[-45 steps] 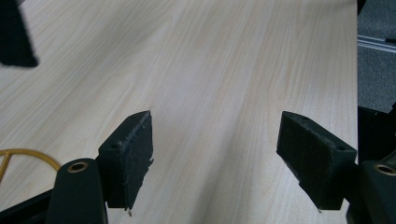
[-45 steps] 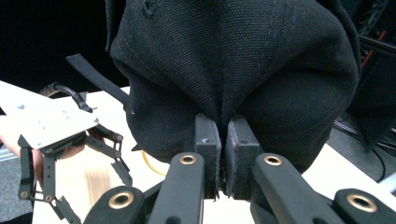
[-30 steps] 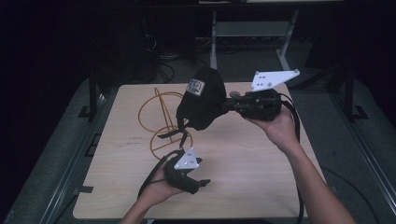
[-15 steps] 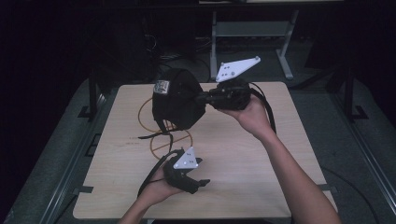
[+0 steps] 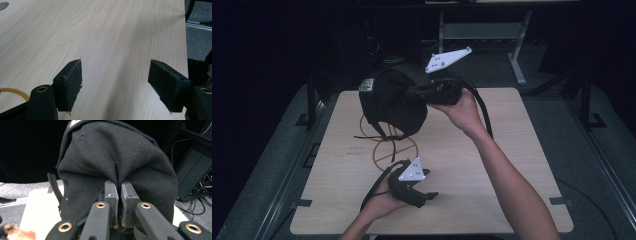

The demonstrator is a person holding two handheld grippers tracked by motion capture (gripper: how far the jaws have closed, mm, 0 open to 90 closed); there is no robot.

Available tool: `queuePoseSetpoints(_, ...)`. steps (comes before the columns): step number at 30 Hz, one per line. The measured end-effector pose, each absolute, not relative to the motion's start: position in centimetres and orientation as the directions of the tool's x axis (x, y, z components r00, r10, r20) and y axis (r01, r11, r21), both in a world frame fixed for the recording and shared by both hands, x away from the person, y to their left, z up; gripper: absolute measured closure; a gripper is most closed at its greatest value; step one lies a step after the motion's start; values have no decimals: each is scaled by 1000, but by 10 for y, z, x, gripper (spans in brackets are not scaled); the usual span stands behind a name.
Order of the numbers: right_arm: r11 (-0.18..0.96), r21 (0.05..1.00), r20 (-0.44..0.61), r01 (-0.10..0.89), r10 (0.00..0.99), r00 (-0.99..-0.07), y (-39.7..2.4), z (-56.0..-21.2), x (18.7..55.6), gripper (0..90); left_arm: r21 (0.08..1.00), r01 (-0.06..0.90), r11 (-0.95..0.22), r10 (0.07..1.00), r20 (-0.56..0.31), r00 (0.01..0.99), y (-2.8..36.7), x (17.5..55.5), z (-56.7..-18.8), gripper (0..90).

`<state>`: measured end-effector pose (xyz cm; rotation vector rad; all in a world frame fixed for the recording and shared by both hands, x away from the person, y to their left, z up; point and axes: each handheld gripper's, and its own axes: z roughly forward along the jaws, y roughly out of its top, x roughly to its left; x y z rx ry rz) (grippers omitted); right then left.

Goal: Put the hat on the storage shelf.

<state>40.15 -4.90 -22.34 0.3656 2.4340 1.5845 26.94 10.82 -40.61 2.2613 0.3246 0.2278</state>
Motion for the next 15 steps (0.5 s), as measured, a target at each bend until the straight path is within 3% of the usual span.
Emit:
queuePoseSetpoints(12,397,910,5,120,279,-960,-6,-229,417,821,761,154,-631,296,52,954,105,269,-407,270)
queuePoseSetpoints(14,385,913,22,135,284,-958,3,-231,419,784,760,146,-633,290,58,955,103,267,-407,270)
queuePoseSetpoints(15,367,918,34,147,298,-954,7,-233,420,716,760,143,-634,287,59,956,103,267,-407,270)
